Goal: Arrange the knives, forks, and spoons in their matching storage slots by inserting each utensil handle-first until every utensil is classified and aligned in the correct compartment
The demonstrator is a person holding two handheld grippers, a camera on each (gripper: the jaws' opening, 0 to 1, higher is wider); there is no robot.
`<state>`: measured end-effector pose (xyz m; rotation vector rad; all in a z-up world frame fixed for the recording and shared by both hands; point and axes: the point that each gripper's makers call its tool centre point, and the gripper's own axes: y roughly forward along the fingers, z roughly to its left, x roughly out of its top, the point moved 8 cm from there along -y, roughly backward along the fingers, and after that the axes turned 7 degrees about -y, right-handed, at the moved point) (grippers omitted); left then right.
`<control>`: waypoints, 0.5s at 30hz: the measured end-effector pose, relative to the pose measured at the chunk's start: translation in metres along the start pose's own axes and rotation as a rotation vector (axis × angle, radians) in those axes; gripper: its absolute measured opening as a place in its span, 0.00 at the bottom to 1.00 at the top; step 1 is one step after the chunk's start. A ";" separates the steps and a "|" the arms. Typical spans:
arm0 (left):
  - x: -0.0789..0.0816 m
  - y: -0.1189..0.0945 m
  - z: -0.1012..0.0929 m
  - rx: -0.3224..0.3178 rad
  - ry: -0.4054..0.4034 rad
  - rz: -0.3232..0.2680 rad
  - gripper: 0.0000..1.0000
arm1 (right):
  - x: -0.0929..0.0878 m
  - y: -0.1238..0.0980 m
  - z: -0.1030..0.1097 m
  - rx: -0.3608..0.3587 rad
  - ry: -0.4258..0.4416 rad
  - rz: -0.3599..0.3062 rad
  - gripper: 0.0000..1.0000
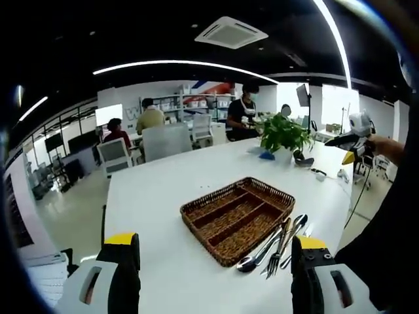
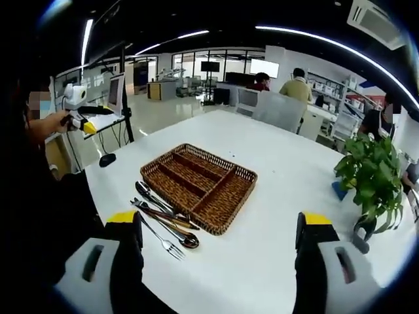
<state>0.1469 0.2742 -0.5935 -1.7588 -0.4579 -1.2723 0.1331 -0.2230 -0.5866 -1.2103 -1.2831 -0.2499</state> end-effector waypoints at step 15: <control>0.001 -0.001 0.000 0.004 0.016 -0.002 1.00 | 0.008 0.006 0.001 0.028 -0.036 -0.002 0.94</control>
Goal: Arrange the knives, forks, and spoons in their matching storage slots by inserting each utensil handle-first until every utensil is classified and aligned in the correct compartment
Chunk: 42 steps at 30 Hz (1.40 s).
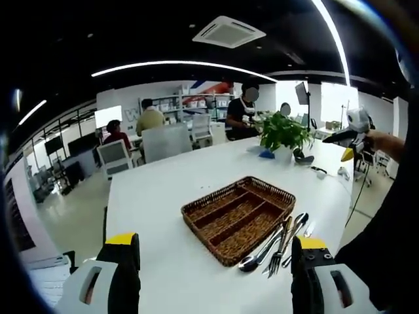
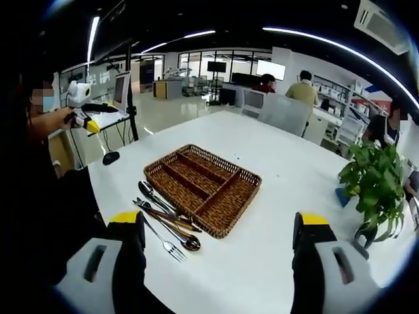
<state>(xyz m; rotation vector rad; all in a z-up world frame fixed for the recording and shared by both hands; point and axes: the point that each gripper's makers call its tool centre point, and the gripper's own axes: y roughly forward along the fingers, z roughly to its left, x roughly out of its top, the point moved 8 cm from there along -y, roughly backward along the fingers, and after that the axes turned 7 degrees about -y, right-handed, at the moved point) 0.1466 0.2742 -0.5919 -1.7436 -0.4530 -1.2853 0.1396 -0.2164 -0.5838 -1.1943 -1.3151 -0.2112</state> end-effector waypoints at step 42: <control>-0.008 -0.032 0.002 0.044 -0.001 -0.041 1.00 | 0.076 0.113 0.059 0.389 -0.409 -0.075 0.85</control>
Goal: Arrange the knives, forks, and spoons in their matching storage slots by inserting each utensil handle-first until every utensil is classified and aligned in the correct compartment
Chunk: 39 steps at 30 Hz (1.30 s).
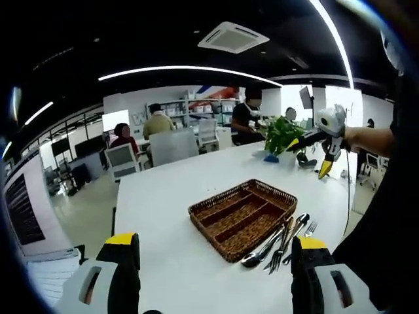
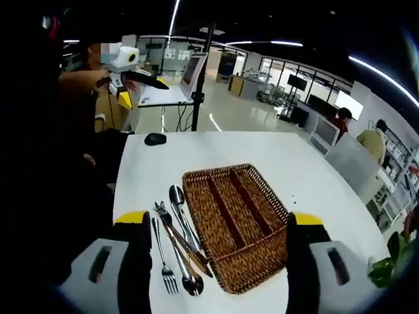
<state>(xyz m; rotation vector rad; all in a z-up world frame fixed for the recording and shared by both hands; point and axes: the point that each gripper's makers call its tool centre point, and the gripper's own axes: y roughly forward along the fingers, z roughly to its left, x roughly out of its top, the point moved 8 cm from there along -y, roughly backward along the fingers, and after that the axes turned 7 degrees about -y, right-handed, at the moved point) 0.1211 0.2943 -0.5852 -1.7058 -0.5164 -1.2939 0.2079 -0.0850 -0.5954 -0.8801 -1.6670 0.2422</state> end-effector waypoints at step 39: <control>-0.030 -0.036 -0.010 0.066 -0.080 -0.027 1.00 | -0.050 0.133 0.063 0.406 -0.081 0.060 0.47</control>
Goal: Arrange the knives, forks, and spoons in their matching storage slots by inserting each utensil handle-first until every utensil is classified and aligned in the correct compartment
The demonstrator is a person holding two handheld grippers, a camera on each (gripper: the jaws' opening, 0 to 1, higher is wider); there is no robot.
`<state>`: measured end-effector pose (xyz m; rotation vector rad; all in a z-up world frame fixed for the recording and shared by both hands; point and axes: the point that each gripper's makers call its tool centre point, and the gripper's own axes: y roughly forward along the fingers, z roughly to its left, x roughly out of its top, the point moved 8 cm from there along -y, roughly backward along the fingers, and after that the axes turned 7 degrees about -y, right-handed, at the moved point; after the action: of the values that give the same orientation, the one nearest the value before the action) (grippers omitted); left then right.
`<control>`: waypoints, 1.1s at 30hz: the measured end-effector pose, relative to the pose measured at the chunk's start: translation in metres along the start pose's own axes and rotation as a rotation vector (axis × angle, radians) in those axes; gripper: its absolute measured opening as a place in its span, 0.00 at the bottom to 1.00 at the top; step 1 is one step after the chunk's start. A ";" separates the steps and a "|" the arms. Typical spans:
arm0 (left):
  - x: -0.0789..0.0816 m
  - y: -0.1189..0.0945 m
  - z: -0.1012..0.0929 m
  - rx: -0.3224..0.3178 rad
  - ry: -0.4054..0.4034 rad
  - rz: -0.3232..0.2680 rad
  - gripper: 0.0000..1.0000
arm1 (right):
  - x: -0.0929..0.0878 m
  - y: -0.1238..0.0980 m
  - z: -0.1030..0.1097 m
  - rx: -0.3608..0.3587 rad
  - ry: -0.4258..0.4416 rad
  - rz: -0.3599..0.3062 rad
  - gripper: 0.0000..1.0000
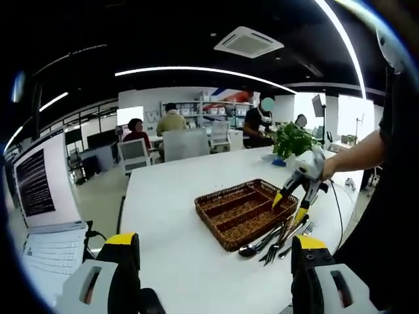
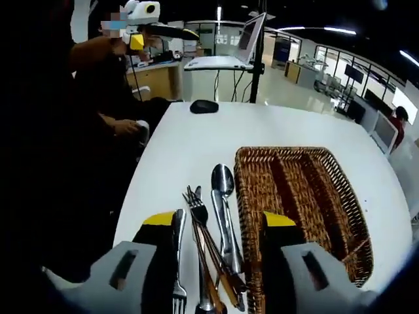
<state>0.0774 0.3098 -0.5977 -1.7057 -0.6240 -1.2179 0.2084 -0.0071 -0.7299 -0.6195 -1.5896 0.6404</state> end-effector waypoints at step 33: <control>-0.010 -0.021 0.002 0.061 -0.026 0.014 1.00 | -0.032 0.057 0.005 0.146 -0.048 0.170 0.12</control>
<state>0.0575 0.3220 -0.5990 -1.6750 -0.6573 -1.1569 0.2089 0.0100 -0.7932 -0.6386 -1.5295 0.8952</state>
